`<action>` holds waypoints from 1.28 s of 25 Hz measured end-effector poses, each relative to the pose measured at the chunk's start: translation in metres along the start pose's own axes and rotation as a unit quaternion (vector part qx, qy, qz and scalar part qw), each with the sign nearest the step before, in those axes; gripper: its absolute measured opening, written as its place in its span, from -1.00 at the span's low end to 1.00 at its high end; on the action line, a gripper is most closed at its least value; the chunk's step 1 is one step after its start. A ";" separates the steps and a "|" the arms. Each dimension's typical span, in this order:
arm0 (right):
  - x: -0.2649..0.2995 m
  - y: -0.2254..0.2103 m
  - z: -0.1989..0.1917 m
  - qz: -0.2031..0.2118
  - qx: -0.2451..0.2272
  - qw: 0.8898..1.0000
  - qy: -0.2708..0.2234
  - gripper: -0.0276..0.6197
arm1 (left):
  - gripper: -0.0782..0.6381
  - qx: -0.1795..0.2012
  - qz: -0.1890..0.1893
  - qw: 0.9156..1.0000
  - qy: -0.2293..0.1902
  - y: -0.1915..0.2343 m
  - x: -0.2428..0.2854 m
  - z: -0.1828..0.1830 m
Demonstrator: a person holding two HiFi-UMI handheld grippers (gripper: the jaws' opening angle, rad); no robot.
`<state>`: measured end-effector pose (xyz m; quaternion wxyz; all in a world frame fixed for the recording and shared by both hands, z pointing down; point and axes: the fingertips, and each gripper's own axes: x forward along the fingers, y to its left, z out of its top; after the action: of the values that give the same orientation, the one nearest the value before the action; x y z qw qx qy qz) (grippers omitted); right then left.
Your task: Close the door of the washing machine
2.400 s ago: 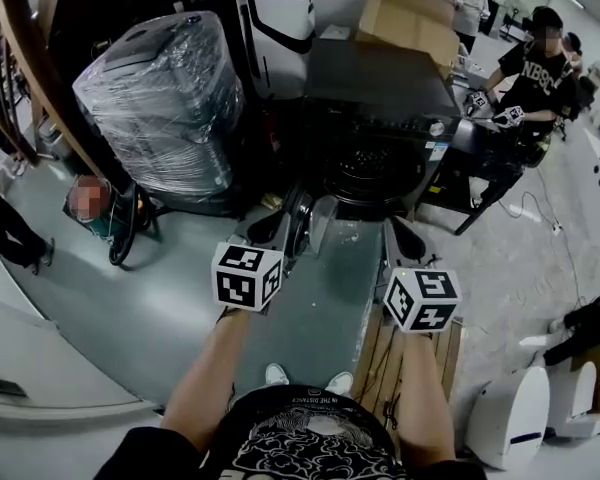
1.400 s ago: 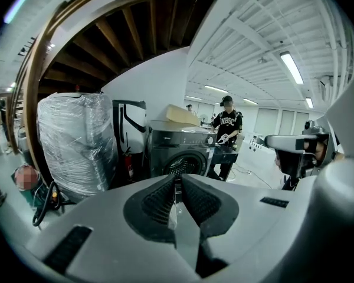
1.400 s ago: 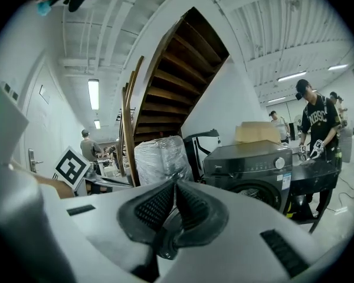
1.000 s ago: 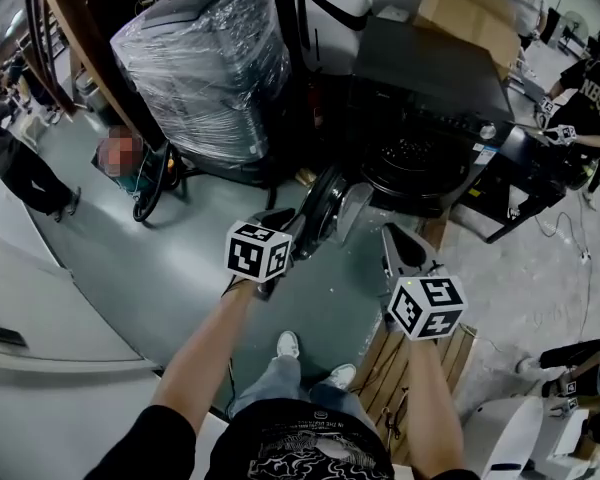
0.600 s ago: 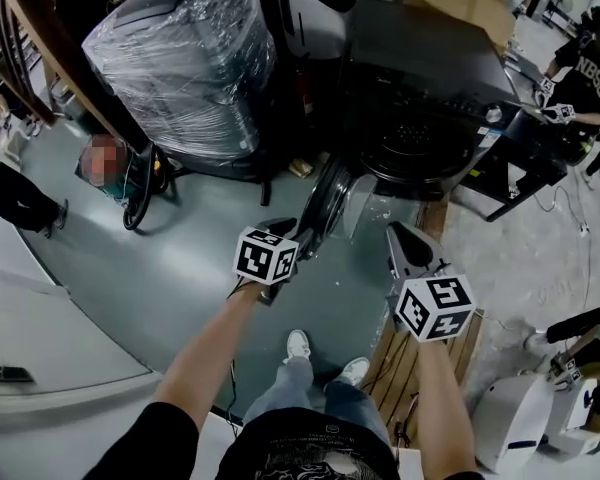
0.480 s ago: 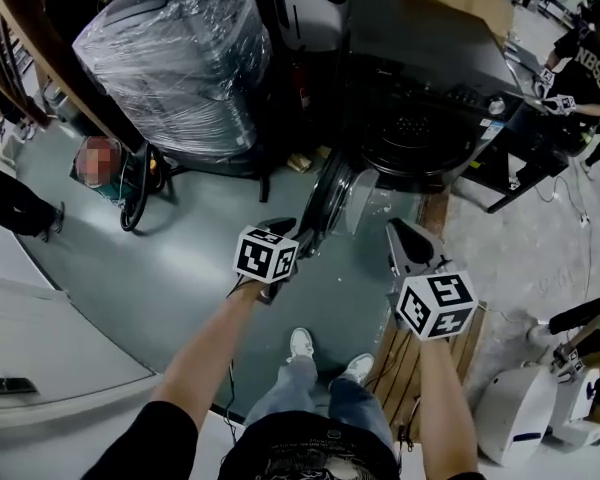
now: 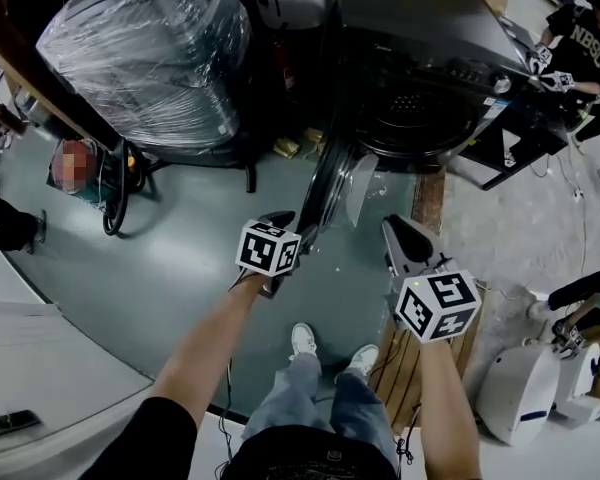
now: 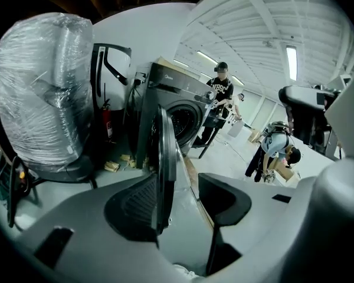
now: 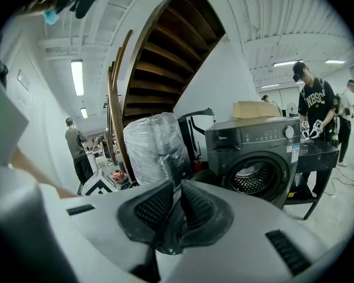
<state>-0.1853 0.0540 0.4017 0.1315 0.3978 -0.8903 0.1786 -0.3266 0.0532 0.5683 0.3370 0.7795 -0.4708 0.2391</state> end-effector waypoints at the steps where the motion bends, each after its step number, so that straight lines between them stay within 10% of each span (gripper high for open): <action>1: 0.002 -0.001 -0.003 -0.002 0.001 1.000 0.003 -0.84 | -0.16 0.000 -0.002 1.000 0.004 0.003 0.005 -0.004; 32: -0.003 -0.055 -0.050 -0.097 0.057 0.993 0.029 -0.84 | -0.34 0.014 -0.033 0.998 0.050 -0.018 0.080 -0.023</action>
<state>-0.1365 0.0431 0.4575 0.1514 0.4832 -0.8319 0.2268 -0.2762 0.0309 0.6336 0.3568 0.7866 -0.4239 0.2727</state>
